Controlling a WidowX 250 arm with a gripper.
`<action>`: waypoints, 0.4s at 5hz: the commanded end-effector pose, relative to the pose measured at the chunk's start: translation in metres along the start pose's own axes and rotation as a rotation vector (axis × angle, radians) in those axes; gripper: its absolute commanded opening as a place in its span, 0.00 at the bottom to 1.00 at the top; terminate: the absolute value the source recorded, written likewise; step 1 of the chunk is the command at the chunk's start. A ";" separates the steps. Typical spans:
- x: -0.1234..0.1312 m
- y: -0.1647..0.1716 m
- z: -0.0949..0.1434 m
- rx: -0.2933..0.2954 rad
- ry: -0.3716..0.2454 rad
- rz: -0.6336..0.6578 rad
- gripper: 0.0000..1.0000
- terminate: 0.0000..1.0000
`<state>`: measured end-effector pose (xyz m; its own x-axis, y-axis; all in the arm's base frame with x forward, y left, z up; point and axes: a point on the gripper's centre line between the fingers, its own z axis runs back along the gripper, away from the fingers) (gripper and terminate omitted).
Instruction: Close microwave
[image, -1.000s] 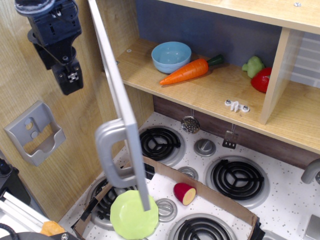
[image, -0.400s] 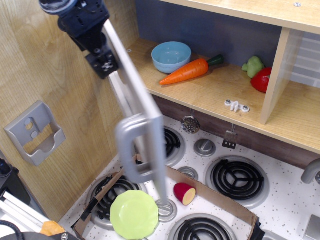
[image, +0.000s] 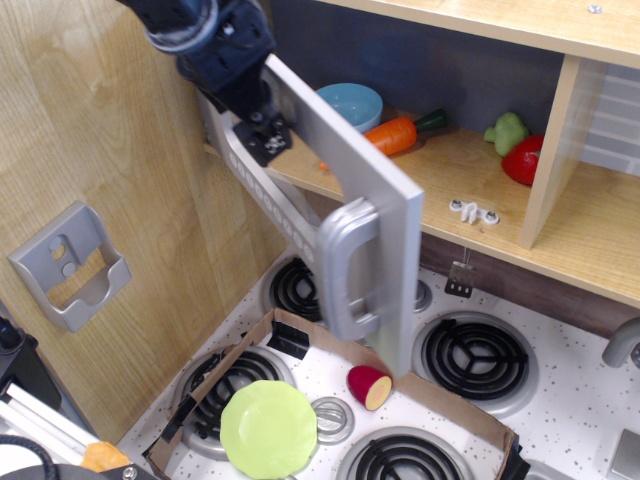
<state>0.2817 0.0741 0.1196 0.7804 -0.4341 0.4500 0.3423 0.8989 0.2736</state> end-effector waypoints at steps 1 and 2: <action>0.031 -0.011 -0.012 0.005 -0.090 -0.012 1.00 0.00; 0.041 -0.014 -0.016 0.012 -0.127 -0.032 1.00 0.00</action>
<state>0.3125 0.0475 0.1031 0.7099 -0.4623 0.5313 0.3683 0.8867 0.2795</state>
